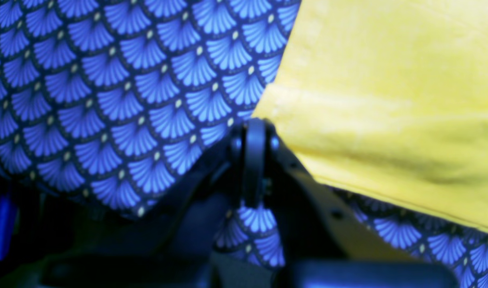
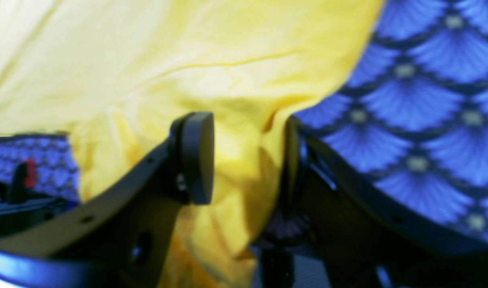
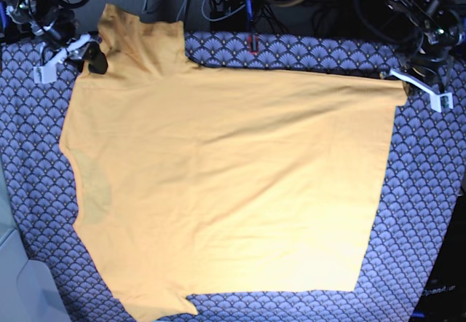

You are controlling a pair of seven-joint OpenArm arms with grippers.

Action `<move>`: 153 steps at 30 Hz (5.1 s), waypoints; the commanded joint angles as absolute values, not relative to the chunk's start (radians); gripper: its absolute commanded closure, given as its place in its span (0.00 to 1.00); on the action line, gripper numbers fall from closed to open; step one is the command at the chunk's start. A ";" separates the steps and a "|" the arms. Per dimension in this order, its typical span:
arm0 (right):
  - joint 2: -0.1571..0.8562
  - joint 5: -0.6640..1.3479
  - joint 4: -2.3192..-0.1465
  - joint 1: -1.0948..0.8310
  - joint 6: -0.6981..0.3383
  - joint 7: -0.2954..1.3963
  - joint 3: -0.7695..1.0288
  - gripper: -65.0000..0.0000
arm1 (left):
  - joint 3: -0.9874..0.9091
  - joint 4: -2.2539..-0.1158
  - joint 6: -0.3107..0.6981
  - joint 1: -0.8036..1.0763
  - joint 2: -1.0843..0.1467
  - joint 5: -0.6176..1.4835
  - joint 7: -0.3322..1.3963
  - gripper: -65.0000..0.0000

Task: Fold the T-shirt properly
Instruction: 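Hold the shirt edge with both grippers and lift it slightly, then pull both grippers away from the robot, folding the shoulder edge over the shirt, then lower the folded edge onto the shirt with both grippers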

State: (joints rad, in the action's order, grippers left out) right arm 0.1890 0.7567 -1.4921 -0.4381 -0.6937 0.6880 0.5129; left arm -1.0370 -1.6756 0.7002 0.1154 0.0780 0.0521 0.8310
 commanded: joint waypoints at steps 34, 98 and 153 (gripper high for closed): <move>0.220 0.733 -1.661 -0.369 -0.698 0.727 0.512 1.00 | -1.038 -1.761 0.698 0.024 0.068 0.061 0.901 1.00; 0.254 0.305 -1.141 0.470 -0.698 0.808 0.395 1.00 | -0.888 -1.170 0.596 -0.549 0.028 -0.151 0.628 1.00; 0.274 0.012 -0.932 0.575 -0.698 0.518 0.298 1.00 | -0.716 -1.036 0.521 -0.621 -0.053 -0.151 0.552 1.00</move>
State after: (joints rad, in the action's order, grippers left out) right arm 0.2600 -0.0036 -0.9096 0.5392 -0.6949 0.5377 0.2958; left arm -0.7181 -1.0206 0.5194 -0.5980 -0.0448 -0.1654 0.5705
